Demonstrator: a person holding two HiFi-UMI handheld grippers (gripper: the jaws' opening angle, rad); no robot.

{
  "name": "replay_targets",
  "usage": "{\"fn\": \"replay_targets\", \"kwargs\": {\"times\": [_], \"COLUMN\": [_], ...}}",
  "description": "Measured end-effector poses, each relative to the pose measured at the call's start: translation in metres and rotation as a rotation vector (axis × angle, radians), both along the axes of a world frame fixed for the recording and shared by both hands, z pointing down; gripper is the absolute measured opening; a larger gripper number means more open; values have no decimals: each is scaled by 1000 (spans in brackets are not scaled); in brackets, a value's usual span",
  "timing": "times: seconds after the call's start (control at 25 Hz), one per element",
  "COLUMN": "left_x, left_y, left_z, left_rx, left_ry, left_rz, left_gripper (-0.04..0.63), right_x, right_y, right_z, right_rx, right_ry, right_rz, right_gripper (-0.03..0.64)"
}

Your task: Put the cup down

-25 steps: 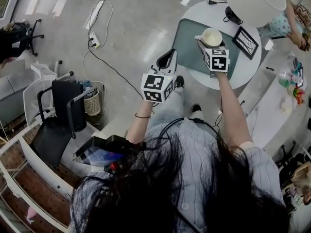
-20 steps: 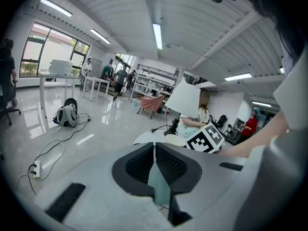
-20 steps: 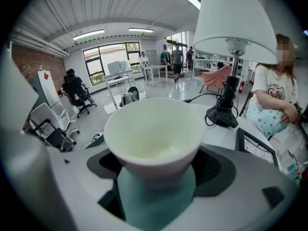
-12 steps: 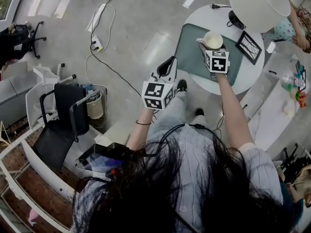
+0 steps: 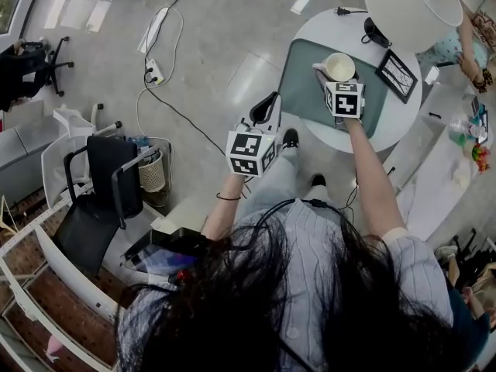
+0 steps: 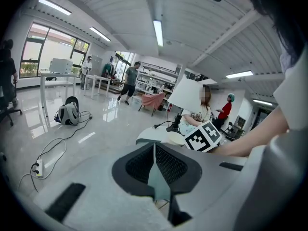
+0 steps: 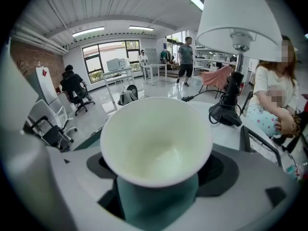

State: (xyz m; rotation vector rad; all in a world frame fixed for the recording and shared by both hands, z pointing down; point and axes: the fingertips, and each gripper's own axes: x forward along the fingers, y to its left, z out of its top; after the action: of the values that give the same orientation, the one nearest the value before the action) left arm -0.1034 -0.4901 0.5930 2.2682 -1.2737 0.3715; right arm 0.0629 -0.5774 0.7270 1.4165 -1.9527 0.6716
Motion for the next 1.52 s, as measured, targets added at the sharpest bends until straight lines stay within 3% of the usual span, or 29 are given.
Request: {"fn": "replay_targets", "kwargs": {"times": [0.44, 0.76, 1.52], "left_x": [-3, 5, 26], "left_y": [5, 12, 30], "left_z": [-1, -5, -36], "left_rx": [-2, 7, 68], "left_ry": [-17, -32, -28], "left_rz": [-18, -15, -31], "left_gripper": [20, 20, 20], "right_x": [-1, 13, -3], "right_y": [13, 32, 85], "right_z": [6, -3, -111], "right_rx": [-68, -77, 10], "right_ry": [3, -47, -336], "right_rz": [-34, 19, 17], "right_gripper": [422, 420, 419]}}
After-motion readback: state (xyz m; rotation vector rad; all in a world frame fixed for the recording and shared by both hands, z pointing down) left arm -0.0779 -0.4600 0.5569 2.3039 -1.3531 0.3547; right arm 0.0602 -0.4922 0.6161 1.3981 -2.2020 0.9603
